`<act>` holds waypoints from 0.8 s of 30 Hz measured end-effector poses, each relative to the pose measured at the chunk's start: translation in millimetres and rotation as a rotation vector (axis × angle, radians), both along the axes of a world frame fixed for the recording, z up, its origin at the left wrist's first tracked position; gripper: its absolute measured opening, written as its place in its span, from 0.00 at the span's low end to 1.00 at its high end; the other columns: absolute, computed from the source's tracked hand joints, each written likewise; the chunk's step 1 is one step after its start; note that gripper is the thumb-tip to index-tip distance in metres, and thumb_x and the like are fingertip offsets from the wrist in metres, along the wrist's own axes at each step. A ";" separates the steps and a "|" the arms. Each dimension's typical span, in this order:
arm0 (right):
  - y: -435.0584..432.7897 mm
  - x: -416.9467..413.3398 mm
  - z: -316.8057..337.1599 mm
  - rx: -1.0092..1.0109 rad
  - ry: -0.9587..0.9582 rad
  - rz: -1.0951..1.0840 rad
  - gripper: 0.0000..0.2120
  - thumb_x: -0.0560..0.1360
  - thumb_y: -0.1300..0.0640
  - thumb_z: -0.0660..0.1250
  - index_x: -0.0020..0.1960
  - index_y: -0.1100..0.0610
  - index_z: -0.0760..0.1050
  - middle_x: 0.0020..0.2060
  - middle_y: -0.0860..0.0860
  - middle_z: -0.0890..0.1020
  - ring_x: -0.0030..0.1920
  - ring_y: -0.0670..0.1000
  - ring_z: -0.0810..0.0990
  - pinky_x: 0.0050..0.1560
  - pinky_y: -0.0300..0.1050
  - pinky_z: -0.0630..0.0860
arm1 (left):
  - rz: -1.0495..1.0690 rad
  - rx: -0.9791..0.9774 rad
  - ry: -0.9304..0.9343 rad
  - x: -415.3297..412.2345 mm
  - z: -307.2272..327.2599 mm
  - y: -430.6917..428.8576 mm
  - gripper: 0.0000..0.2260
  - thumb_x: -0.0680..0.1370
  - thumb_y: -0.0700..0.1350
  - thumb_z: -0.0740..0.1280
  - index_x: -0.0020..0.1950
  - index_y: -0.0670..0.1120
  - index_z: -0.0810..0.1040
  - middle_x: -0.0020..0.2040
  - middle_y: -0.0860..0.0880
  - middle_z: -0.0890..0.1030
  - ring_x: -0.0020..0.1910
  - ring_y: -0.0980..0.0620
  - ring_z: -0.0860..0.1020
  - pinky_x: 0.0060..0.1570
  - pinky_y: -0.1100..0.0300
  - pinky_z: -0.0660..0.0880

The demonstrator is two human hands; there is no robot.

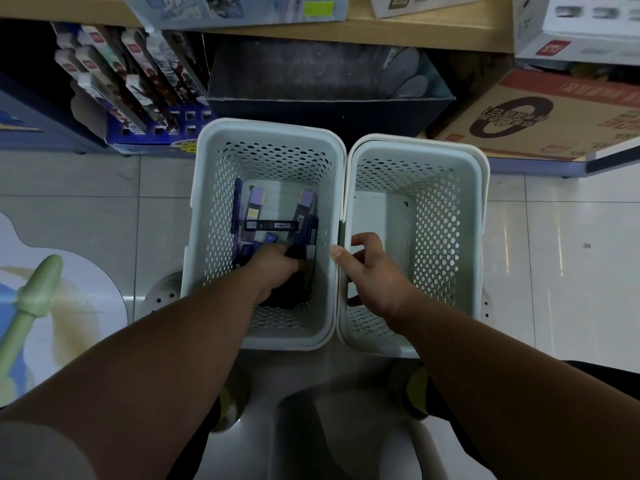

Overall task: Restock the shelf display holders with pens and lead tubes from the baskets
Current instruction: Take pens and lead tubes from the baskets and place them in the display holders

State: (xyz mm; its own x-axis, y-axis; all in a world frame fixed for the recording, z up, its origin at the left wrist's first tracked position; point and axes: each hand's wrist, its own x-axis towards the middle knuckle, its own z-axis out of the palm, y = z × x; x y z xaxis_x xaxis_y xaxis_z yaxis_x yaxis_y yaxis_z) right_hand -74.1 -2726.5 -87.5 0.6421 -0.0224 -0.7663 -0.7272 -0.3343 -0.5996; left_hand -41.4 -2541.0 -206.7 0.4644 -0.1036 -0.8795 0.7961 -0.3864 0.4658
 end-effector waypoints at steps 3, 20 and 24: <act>1.1 -0.3 0.0 0.009 0.016 -0.022 0.23 0.80 0.40 0.63 0.69 0.50 0.63 0.56 0.54 0.76 0.53 0.54 0.79 0.48 0.56 0.85 | -0.036 -0.022 0.012 8.2 1.0 3.1 0.16 0.73 0.48 0.78 0.59 0.48 0.81 0.52 0.46 0.85 0.49 0.46 0.83 0.50 0.53 0.82; 2.5 1.2 1.0 -0.009 0.051 -0.021 0.25 0.80 0.39 0.63 0.70 0.50 0.62 0.61 0.56 0.74 0.56 0.55 0.78 0.46 0.53 0.84 | -0.390 -0.107 -0.119 11.0 17.9 6.8 0.09 0.74 0.51 0.77 0.49 0.60 0.79 0.45 0.61 0.84 0.45 0.62 0.81 0.39 0.69 0.74; 1.8 1.4 -0.1 -0.013 0.044 -0.013 0.25 0.80 0.39 0.63 0.70 0.50 0.62 0.61 0.56 0.74 0.56 0.54 0.78 0.47 0.53 0.84 | -0.381 -0.139 -0.164 7.6 22.3 8.4 0.09 0.75 0.49 0.76 0.51 0.60 0.80 0.47 0.59 0.84 0.47 0.62 0.81 0.42 0.67 0.73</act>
State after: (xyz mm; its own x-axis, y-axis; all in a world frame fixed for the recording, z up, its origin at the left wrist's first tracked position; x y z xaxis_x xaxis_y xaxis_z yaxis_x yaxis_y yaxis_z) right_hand -72.7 -2724.6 -87.6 0.6077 -0.0408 -0.7931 -0.7569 -0.3320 -0.5629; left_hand -33.8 -2532.6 -184.4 0.5024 -0.4062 -0.7632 0.5203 -0.5629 0.6421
